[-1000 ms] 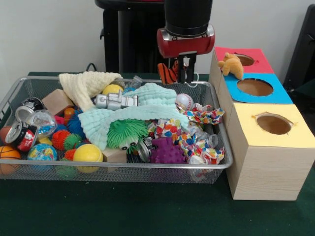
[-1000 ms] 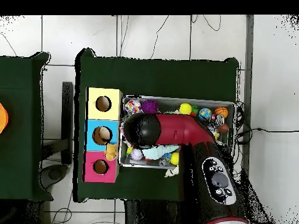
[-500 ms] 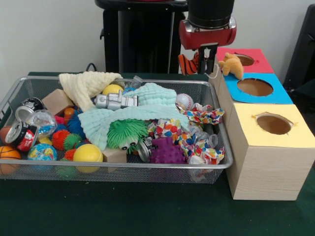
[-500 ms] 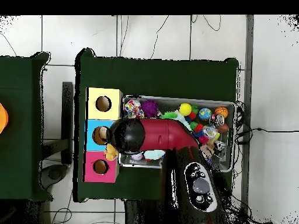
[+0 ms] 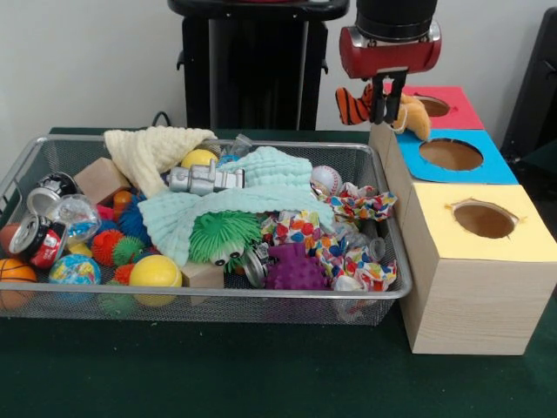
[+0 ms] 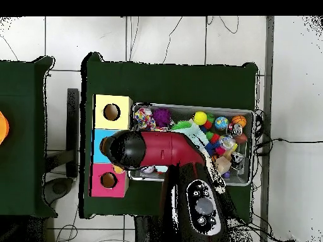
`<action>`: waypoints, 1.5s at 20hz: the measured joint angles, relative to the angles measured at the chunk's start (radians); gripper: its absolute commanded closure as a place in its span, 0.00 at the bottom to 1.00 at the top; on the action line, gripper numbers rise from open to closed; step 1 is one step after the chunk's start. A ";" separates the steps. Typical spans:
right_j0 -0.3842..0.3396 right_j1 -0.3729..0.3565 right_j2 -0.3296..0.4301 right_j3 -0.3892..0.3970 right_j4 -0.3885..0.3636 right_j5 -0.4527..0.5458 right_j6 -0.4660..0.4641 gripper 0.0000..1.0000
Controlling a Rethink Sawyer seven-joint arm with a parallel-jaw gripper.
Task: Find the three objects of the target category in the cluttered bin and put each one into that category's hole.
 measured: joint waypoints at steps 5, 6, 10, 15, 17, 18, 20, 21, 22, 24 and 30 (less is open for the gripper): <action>0.021 0.015 -0.021 0.003 0.012 -0.035 0.000 1.00; 0.024 0.024 -0.026 0.004 0.016 -0.049 0.000 1.00; 0.028 0.047 -0.037 0.006 0.027 -0.085 0.000 1.00; 0.039 0.079 -0.051 0.011 0.037 -0.135 0.000 1.00; 0.050 0.091 -0.059 0.015 0.042 -0.152 0.000 1.00; 0.052 0.094 -0.061 0.016 0.044 -0.154 0.000 1.00; 0.061 0.098 -0.066 0.020 0.048 -0.155 0.000 1.00; 0.065 0.098 -0.069 0.021 0.051 -0.155 0.000 1.00; 0.072 0.096 -0.074 0.022 0.058 -0.155 0.000 1.00; 0.079 0.093 -0.078 0.022 0.065 -0.155 0.000 1.00; 0.104 0.063 -0.098 0.022 0.093 -0.155 0.000 1.00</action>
